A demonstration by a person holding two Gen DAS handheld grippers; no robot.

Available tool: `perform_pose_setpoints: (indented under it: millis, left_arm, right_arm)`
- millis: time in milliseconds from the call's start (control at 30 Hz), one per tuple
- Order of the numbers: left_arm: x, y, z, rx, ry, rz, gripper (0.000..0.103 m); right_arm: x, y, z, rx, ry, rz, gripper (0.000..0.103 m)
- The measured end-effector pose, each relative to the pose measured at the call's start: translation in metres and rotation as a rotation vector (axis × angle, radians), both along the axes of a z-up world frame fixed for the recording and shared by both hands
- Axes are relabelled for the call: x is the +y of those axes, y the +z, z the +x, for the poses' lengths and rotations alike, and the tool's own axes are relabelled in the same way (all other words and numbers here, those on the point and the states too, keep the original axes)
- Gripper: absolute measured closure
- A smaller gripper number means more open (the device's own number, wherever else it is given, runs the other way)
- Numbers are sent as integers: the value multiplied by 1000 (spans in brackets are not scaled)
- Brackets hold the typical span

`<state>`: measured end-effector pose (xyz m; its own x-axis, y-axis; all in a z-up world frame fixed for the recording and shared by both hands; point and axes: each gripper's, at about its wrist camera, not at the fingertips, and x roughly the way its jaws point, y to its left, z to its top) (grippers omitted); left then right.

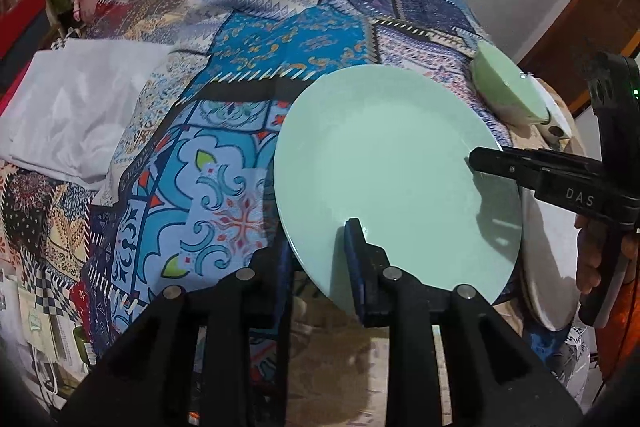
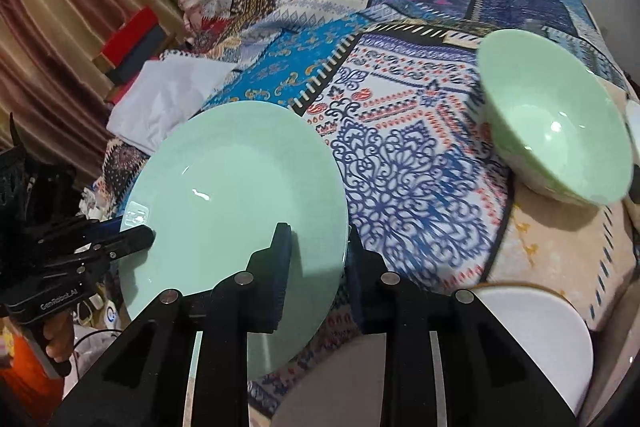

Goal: Organize plates and bowls

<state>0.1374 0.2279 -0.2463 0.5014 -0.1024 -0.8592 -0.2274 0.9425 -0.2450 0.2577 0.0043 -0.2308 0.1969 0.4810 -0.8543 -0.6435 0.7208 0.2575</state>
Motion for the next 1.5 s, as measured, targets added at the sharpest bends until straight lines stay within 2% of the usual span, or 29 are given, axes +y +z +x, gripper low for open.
perform_pose_setpoints:
  millis: [500, 800, 1233, 1500]
  left_arm:
    - [-57, 46, -4, -76, -72, 17, 77]
    - [-99, 56, -1, -84, -131, 16, 77]
    - [-154, 43, 15, -36, -219, 1, 77]
    - [-177, 27, 24, 2, -265, 10, 77]
  right_arm:
    - [-65, 41, -22, -65, -94, 72, 80]
    - [-112, 50, -33, -83, -156, 83, 79]
    - [-173, 34, -45, -35, -277, 109, 79]
    - [-194, 18, -50, 7, -339, 122, 79]
